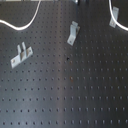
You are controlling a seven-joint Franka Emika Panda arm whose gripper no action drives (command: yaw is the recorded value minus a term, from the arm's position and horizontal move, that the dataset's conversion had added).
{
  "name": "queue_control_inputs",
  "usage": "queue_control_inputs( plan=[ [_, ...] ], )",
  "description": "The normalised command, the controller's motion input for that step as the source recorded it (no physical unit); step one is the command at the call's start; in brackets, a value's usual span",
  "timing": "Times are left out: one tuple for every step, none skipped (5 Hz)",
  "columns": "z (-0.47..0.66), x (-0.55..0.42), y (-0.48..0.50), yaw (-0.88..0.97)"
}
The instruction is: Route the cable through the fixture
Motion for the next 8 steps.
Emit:
queue_control_inputs(
  plan=[
    [-0.52, 0.153, -0.066, -0.3],
    [-0.51, 0.071, -0.012, -0.24],
    [-0.4, 0.027, -0.007, -0.28],
    [-0.38, 0.004, 0.006, -0.27],
    [-0.09, -0.011, -0.025, -0.29],
    [0.0, -0.068, -0.179, -0.39],
    [0.0, -0.051, -0.185, -0.49],
    [-0.24, -0.02, -0.108, -0.4]
  ],
)
